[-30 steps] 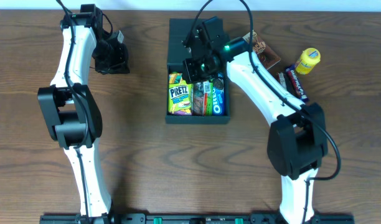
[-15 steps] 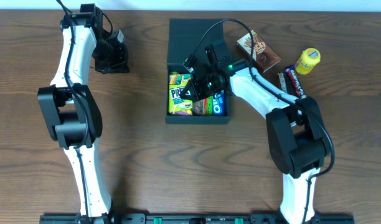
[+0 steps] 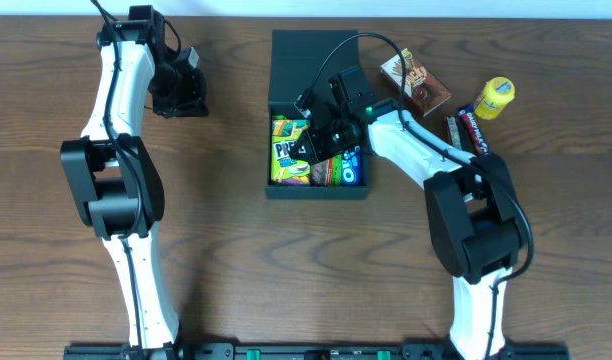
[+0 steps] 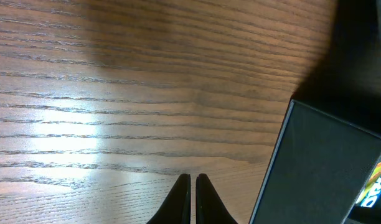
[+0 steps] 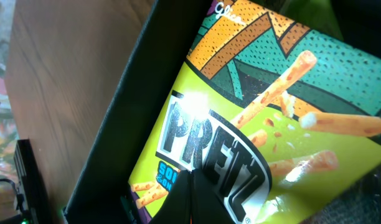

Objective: Pack container
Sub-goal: 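Push the Pretz box down into the box's left side, release, then move the right gripper to the Pocky box and grasp it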

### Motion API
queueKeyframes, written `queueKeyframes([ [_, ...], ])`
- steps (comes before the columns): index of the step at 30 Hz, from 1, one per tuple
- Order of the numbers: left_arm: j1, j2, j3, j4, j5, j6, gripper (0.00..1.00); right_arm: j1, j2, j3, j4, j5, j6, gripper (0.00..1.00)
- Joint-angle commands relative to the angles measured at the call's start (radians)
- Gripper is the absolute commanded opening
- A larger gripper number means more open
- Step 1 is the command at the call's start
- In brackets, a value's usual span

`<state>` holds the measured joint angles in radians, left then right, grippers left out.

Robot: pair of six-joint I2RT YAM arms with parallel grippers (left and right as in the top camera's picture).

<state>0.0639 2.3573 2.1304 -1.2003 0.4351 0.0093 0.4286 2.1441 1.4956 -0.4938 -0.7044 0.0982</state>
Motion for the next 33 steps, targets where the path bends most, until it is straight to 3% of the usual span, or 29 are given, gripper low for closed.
queueKeyframes([
  [1,0.002,0.003,0.014,-0.003,0.0,0.021,0.06,-0.019,0.039,0.011,0.014,0.002,0.002,0.01],
  [6,0.002,0.003,0.014,-0.003,-0.001,0.021,0.06,-0.067,0.024,0.143,0.018,-0.14,0.002,0.01],
  [11,0.002,0.003,0.014,-0.007,-0.025,0.021,0.06,-0.158,-0.036,0.298,0.01,-0.135,-0.037,0.04],
  [14,0.002,0.003,0.014,-0.011,-0.027,0.021,0.06,-0.214,-0.058,0.335,-0.017,0.011,-0.084,0.22],
  [16,0.002,0.003,0.014,-0.011,-0.027,0.02,0.06,-0.246,-0.059,0.343,-0.061,0.164,-0.135,0.62],
  [19,0.001,0.003,0.014,-0.013,-0.026,0.013,0.06,-0.29,-0.057,0.342,-0.166,0.431,-0.269,0.92],
  [21,0.001,0.003,0.014,-0.014,-0.026,0.013,0.06,-0.305,-0.057,0.342,-0.195,0.542,-0.355,0.98],
  [25,0.001,0.003,0.014,-0.014,-0.022,-0.001,0.06,-0.352,-0.043,0.342,-0.171,0.656,-0.507,0.99],
  [33,-0.002,0.003,0.014,-0.015,-0.016,-0.056,0.06,-0.455,0.058,0.342,-0.121,0.623,-0.58,0.99],
])
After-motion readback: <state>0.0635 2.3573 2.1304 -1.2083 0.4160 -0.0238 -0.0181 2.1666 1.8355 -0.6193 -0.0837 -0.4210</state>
